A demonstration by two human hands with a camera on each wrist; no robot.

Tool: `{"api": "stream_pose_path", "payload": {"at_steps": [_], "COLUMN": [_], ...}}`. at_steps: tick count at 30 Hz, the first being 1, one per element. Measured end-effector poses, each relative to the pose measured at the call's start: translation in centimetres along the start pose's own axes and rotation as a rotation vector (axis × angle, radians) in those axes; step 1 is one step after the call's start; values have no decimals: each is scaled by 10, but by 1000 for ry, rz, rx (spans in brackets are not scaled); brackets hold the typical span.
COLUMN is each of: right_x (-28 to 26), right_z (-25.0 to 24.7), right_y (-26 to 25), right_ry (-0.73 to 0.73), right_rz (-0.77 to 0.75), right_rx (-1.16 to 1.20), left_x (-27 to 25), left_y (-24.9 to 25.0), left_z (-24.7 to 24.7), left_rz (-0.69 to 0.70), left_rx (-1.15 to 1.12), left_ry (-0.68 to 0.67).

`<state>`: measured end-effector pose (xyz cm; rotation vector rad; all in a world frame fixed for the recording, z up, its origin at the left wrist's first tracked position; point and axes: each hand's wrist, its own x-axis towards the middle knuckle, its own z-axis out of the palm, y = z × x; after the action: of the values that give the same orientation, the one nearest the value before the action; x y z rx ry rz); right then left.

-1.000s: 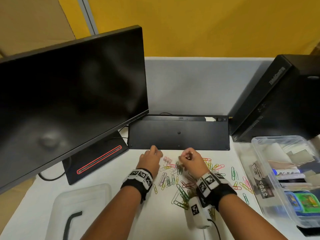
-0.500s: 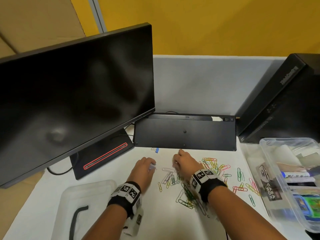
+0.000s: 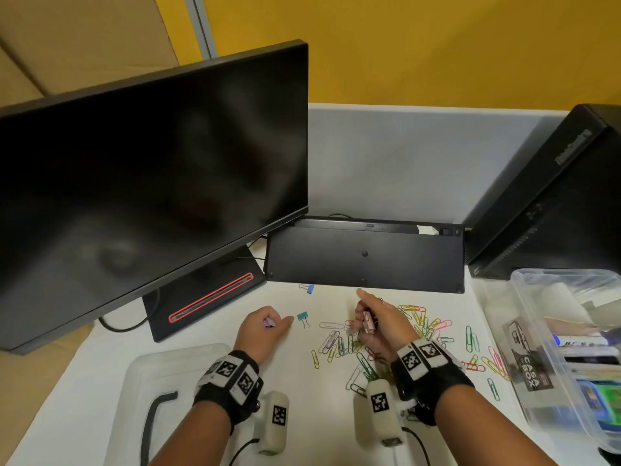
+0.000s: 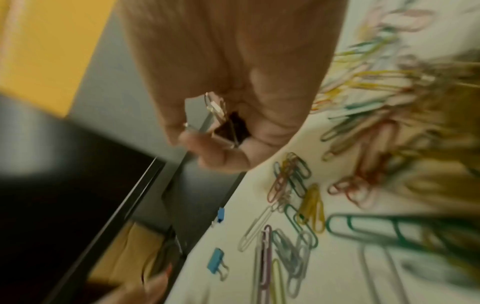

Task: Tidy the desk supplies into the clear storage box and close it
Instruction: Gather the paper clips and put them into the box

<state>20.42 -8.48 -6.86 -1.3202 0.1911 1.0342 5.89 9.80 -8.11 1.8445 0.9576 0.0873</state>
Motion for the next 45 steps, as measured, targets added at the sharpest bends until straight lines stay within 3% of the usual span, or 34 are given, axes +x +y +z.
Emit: {"api": "stream_pose_path", "payload": {"at_steps": [2,4,6,11,15,19,26,35,41,45], "right_x": [7,17,25,56,70,76,53,-39,-96,-134], "right_z": [11,24,40,70,82,85,73,-11,-74,-111], "right_y": [-4,-9,-15,-16,-5,1,0,-2,-25,-58], "right_ry": [69,88,77,27,3,42,33,19,66,178], "right_rz": [-151,-330,-417,-510,-473,-430,-169,-302,-347,-385], "right_rx": [-453,-929,-1275,-1605,-1752,-1713,-1555,-1058,-977,-856], "left_x": [5,10,16,27,28,27,15,-29,-50,-61], "left_y": [4,11,14,11,6,3,-2,7,42,60], "left_z": [4,10,15,17,17,17,12,10,37,59], "left_rz": [70,174,277,360,373,362,276,306,393,398], "left_rx": [123,316,523,773,753,737,621,358,280,268], "left_ry": [21,-46,-131,-269,-255,-221,-134,-100,-62,-60]}}
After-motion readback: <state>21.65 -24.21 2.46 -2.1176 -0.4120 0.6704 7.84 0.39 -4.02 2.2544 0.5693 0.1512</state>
